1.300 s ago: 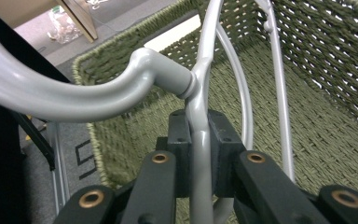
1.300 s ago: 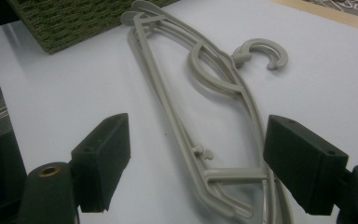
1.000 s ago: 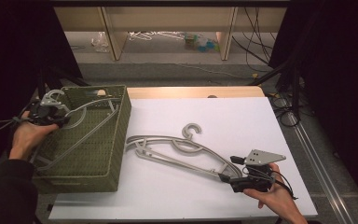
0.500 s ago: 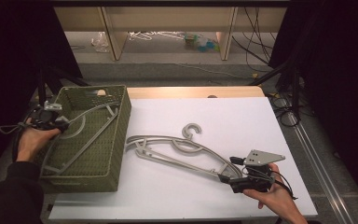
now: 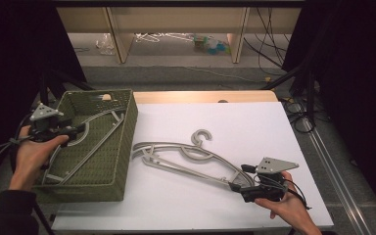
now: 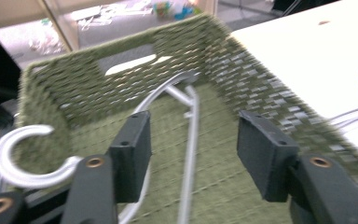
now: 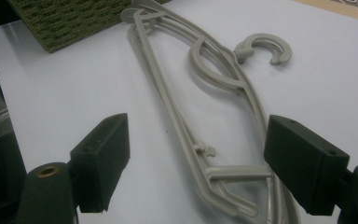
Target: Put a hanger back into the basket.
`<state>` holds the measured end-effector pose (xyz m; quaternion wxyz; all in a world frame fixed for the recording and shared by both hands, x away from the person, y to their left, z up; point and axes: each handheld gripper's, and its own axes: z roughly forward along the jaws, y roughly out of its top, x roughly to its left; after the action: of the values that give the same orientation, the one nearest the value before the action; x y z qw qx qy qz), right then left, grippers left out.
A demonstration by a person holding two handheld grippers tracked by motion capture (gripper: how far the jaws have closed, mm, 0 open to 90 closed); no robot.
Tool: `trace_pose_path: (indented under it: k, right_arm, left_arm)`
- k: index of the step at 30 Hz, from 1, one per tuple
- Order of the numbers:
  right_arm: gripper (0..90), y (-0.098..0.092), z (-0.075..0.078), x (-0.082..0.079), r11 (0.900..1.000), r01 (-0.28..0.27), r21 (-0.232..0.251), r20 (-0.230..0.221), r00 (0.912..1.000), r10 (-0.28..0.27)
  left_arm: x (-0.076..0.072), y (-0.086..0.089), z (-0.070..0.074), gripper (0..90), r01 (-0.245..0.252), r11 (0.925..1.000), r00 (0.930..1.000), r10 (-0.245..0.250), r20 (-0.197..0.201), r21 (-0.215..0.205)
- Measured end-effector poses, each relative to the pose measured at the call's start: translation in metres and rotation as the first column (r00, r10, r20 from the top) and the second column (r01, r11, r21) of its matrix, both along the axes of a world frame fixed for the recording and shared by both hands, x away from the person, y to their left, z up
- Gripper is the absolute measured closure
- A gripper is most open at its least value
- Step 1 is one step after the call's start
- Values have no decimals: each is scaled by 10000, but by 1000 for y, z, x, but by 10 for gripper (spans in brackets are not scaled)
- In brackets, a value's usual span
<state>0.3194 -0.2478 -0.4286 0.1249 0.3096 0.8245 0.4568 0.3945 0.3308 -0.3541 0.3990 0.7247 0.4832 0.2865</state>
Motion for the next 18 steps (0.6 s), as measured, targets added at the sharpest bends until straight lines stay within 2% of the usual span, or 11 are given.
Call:
trace_pose_path:
  k: [1,3,7,8,9,11,12,13,14,15,18]
  right_arm:
    - [235,0,0,0,10000,33,17,60,10000,-34]
    - [234,0,-1,0,10000,67,28,66,10000,-67]
    - [232,0,-2,1,9999,114,48,117,9999,-115]
    - [232,0,-2,1,9999,114,48,117,9999,-115]
    - [230,1,-1,0,9999,78,80,57,10000,-79]
    - [226,1,-1,1,10000,41,74,143,9999,-42]
    - [222,0,-1,1,9999,62,113,167,9998,-64]
    - [218,0,-1,2,9998,77,177,165,9998,-80]
    - [212,-1,-1,2,9997,151,198,126,9998,-154]
    - [202,-1,-1,2,9993,265,249,174,9995,-270]
    - [196,-2,-2,4,9991,301,302,254,9992,-308]
  left_arm:
    - [-7,-11,1,417,399,9984,9989,-389,243,-409]
    - [-14,-23,0,394,662,9951,9973,-635,380,-736]
    - [-25,-47,-2,348,1205,9901,9917,-1168,541,-717]
    - [-25,-47,-2,340,1205,9901,9917,-1168,541,-717]
    - [-30,-58,-4,325,1485,9861,9874,-1437,669,-738]
    - [-35,-68,-7,306,1831,9791,9815,-1769,728,-888]
    - [-38,-74,-8,295,1894,9755,9807,-1822,713,-1118]
    - [-40,-79,-9,288,2090,9725,9763,-2014,791,-1030]
    - [-40,-79,-9,281,2090,9725,9763,-2014,791,-1030]
    - [-45,-90,-12,269,2318,9672,9708,-2233,871,-1042]
    - [-53,-106,-13,246,2830,9548,9557,-2726,1112,-913]
